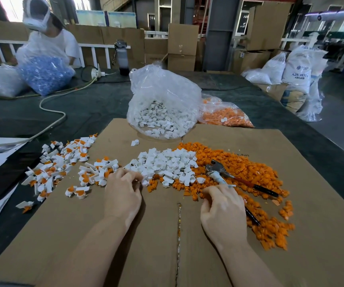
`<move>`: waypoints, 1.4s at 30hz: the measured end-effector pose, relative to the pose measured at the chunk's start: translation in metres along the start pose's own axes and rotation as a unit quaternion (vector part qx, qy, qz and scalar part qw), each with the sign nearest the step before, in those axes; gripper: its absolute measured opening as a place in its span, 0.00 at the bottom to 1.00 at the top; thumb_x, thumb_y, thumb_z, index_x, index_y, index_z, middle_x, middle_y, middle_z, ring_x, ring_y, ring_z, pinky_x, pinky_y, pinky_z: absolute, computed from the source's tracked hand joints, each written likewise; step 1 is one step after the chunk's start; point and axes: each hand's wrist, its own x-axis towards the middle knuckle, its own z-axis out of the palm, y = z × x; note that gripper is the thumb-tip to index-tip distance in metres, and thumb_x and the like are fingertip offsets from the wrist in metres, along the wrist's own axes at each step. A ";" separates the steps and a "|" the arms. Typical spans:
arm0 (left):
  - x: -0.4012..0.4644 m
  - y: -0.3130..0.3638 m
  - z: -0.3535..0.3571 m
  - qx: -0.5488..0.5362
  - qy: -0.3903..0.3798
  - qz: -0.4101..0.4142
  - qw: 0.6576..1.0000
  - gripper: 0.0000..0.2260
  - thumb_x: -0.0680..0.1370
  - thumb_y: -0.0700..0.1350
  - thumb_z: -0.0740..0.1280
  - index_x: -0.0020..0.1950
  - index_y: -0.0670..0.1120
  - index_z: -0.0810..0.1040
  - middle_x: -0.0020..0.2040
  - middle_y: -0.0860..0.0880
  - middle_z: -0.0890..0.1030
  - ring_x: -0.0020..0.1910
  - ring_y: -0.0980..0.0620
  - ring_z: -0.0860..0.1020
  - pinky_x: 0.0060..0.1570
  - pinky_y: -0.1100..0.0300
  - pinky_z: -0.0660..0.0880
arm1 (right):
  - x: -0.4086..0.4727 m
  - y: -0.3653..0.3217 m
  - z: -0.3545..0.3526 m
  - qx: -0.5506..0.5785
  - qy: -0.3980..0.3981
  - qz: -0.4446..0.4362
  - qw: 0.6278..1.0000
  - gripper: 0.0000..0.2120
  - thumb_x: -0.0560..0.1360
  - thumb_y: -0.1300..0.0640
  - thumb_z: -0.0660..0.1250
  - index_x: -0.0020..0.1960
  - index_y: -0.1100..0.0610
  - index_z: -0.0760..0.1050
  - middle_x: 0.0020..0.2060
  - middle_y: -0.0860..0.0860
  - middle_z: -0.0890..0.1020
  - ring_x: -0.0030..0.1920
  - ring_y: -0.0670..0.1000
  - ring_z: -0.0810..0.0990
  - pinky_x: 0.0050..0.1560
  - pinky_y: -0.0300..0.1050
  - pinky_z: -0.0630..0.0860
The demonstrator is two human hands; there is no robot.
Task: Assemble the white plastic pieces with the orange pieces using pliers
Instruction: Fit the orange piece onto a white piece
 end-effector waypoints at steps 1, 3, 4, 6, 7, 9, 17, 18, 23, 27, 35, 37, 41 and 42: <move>0.000 0.000 0.000 -0.003 0.005 -0.001 1.000 0.08 0.75 0.38 0.67 0.50 0.47 0.82 0.44 0.56 0.69 0.54 0.52 0.68 0.49 0.65 0.62 | 0.000 0.000 0.000 0.002 -0.001 -0.009 1.000 0.08 0.62 0.67 0.76 0.38 0.59 0.80 0.35 0.53 0.80 0.38 0.56 0.79 0.38 0.50 0.75; -0.001 0.001 0.000 -0.017 0.007 0.014 1.000 0.07 0.74 0.38 0.68 0.49 0.47 0.82 0.44 0.56 0.69 0.52 0.54 0.66 0.49 0.66 0.60 | 0.001 -0.001 0.000 -0.003 0.000 -0.031 1.000 0.07 0.63 0.62 0.77 0.38 0.58 0.80 0.35 0.52 0.80 0.38 0.56 0.79 0.37 0.50 0.74; -0.001 0.003 0.001 -0.023 0.006 0.025 0.999 0.06 0.74 0.39 0.69 0.49 0.47 0.82 0.43 0.56 0.69 0.51 0.55 0.66 0.49 0.66 0.60 | 0.001 -0.001 0.000 -0.009 0.001 -0.041 0.999 0.07 0.64 0.60 0.78 0.38 0.57 0.80 0.35 0.51 0.80 0.38 0.55 0.79 0.38 0.49 0.73; -0.002 0.005 0.003 -0.032 -0.001 0.040 0.999 0.05 0.74 0.41 0.70 0.49 0.47 0.82 0.43 0.56 0.71 0.50 0.55 0.67 0.50 0.64 0.61 | 0.002 -0.003 0.001 -0.024 0.001 -0.057 0.998 0.08 0.64 0.55 0.78 0.37 0.56 0.80 0.35 0.51 0.79 0.38 0.54 0.78 0.38 0.50 0.73; -0.002 0.007 0.004 -0.035 -0.006 0.040 0.999 0.06 0.74 0.43 0.70 0.49 0.48 0.82 0.42 0.56 0.71 0.51 0.55 0.67 0.51 0.62 0.63 | 0.002 -0.003 0.001 -0.031 0.001 -0.064 0.997 0.09 0.64 0.54 0.78 0.37 0.56 0.80 0.35 0.51 0.79 0.37 0.54 0.78 0.38 0.50 0.73; -0.003 0.010 0.006 -0.031 -0.020 0.035 0.999 0.06 0.74 0.46 0.69 0.50 0.49 0.82 0.42 0.58 0.72 0.52 0.53 0.70 0.55 0.57 0.66 | 0.003 -0.004 0.002 -0.040 -0.001 -0.070 0.997 0.09 0.63 0.55 0.79 0.36 0.56 0.80 0.34 0.51 0.78 0.36 0.54 0.78 0.38 0.51 0.74; -0.002 0.030 0.016 -0.004 -0.045 0.039 0.998 0.08 0.77 0.54 0.64 0.51 0.55 0.81 0.49 0.57 0.78 0.55 0.53 0.69 0.46 0.62 0.52 | 0.003 -0.002 0.000 -0.015 -0.005 -0.072 0.997 0.09 0.62 0.63 0.79 0.37 0.55 0.80 0.33 0.49 0.78 0.36 0.53 0.77 0.38 0.51 0.73; -0.002 0.032 0.017 -0.004 -0.045 0.032 0.998 0.07 0.77 0.54 0.64 0.51 0.56 0.81 0.49 0.57 0.78 0.55 0.53 0.69 0.45 0.62 0.51 | 0.003 -0.002 0.000 -0.013 -0.005 -0.074 0.997 0.10 0.62 0.64 0.78 0.37 0.54 0.80 0.33 0.49 0.78 0.36 0.53 0.77 0.38 0.50 0.73; -0.001 0.037 0.019 -0.012 -0.061 0.039 0.997 0.06 0.76 0.49 0.67 0.52 0.55 0.79 0.49 0.57 0.79 0.54 0.54 0.69 0.52 0.59 0.59 | 0.002 0.000 0.000 0.004 0.009 -0.085 0.996 0.07 0.63 0.61 0.78 0.36 0.55 0.81 0.32 0.48 0.79 0.35 0.52 0.77 0.37 0.49 0.72; -0.001 0.037 0.015 -0.040 -0.070 0.062 0.995 0.07 0.75 0.45 0.69 0.51 0.55 0.78 0.43 0.59 0.79 0.50 0.56 0.70 0.50 0.61 0.59 | 0.003 0.000 0.001 0.030 0.011 -0.095 0.995 0.07 0.63 0.62 0.78 0.36 0.55 0.81 0.31 0.48 0.79 0.34 0.52 0.77 0.35 0.48 0.73; -0.007 0.041 0.013 -0.062 -0.126 0.125 0.982 0.08 0.77 0.45 0.66 0.54 0.53 0.80 0.44 0.57 0.73 0.46 0.58 0.70 0.42 0.68 0.62 | 0.003 -0.001 -0.003 0.106 0.024 -0.063 0.992 0.09 0.63 0.67 0.78 0.39 0.57 0.82 0.34 0.49 0.83 0.36 0.49 0.82 0.41 0.46 0.77; -0.011 0.048 0.016 -0.137 -0.133 0.064 0.979 0.02 0.76 0.46 0.68 0.45 0.53 0.78 0.41 0.57 0.75 0.42 0.59 0.71 0.38 0.71 0.64 | 0.002 -0.001 -0.004 0.124 0.019 -0.035 0.991 0.06 0.66 0.65 0.76 0.40 0.57 0.82 0.35 0.48 0.83 0.37 0.48 0.81 0.41 0.45 0.78; -0.021 0.060 0.024 -0.300 -0.187 -0.048 0.934 0.07 0.76 0.40 0.67 0.43 0.53 0.74 0.39 0.50 0.78 0.41 0.52 0.78 0.44 0.62 0.74 | 0.002 -0.001 -0.006 0.138 0.012 -0.010 0.990 0.04 0.68 0.62 0.75 0.39 0.57 0.80 0.33 0.47 0.81 0.36 0.48 0.78 0.38 0.42 0.76; -0.023 0.063 0.024 -0.328 -0.205 -0.058 0.921 0.07 0.76 0.39 0.67 0.46 0.51 0.75 0.40 0.49 0.78 0.40 0.52 0.79 0.45 0.61 0.76 | 0.002 -0.001 -0.006 0.136 0.014 -0.016 0.990 0.04 0.68 0.62 0.75 0.39 0.57 0.80 0.33 0.47 0.80 0.35 0.47 0.78 0.37 0.42 0.75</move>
